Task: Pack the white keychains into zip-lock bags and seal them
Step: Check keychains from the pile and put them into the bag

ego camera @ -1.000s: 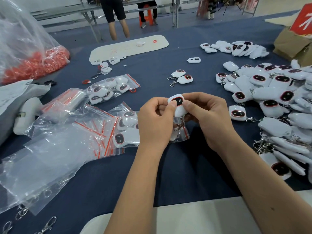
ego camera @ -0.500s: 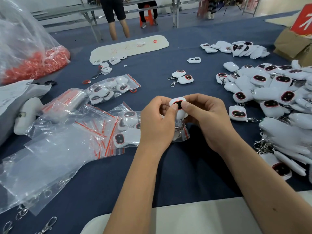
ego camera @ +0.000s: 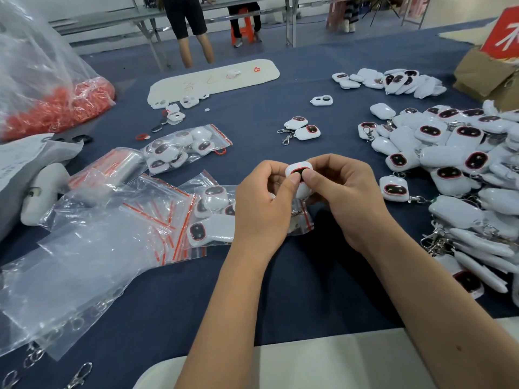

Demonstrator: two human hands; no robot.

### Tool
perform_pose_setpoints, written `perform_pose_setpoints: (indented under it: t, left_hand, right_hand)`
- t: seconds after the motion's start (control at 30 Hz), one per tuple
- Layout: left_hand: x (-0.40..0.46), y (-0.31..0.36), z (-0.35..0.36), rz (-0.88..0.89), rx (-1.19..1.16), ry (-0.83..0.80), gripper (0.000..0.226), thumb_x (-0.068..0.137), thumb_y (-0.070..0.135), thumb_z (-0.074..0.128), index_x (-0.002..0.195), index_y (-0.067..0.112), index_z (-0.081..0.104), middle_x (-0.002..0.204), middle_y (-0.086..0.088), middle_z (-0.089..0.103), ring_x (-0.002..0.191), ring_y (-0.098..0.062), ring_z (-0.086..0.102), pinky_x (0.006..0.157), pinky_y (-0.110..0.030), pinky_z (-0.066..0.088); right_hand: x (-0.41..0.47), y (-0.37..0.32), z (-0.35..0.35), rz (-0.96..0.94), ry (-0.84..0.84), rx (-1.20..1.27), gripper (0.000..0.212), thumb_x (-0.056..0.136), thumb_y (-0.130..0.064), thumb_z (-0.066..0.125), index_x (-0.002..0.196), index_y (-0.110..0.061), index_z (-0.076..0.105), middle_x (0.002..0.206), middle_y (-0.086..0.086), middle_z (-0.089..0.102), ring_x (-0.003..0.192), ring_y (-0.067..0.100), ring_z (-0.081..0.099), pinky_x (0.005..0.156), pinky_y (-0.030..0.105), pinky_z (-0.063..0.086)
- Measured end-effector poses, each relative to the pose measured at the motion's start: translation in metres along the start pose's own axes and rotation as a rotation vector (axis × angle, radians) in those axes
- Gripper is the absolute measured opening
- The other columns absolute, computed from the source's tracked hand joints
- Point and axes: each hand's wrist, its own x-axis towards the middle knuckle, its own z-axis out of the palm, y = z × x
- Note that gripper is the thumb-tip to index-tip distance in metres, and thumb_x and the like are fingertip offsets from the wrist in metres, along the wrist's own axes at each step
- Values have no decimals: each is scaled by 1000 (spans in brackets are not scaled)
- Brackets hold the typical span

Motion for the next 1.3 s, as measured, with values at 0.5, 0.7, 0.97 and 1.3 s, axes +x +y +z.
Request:
perform_pose_setpoints:
  t: [0.5, 0.7, 0.97, 1.3]
  left_hand:
    - [1, -1, 2, -19, -78, 112, 6, 98, 16, 69, 94, 11, 72, 80, 7, 69, 72, -4, 62, 68, -19, 51]
    - [2, -3, 4, -23, -76, 134, 6, 97, 16, 70, 92, 13, 72, 78, 8, 70, 71, -3, 62, 68, -16, 50]
    - [1, -4, 4, 0, -17, 172, 12, 102, 16, 62, 93, 15, 69, 82, 8, 69, 72, -5, 62, 69, -19, 50]
    - [-3, -6, 7, -37, 162, 136, 20, 88, 28, 80, 88, 21, 61, 76, 8, 63, 66, -6, 58, 64, -19, 49]
  right_hand:
    - [-1, 2, 3, -21, -42, -20, 8, 97, -10, 72, 102, -13, 78, 88, 4, 80, 79, 14, 74, 73, 27, 59]
    - [0, 2, 2, -45, -75, -56, 13, 97, -9, 72, 105, -17, 78, 93, 2, 81, 85, 16, 77, 77, 29, 62]
    - [0, 4, 4, -71, -8, 1, 15, 99, -5, 70, 110, -13, 77, 96, 1, 81, 86, 12, 76, 75, 23, 59]
    - [6, 2, -5, -84, 200, 103, 9, 98, -9, 72, 100, -17, 76, 83, -6, 79, 74, 3, 70, 70, 16, 55]
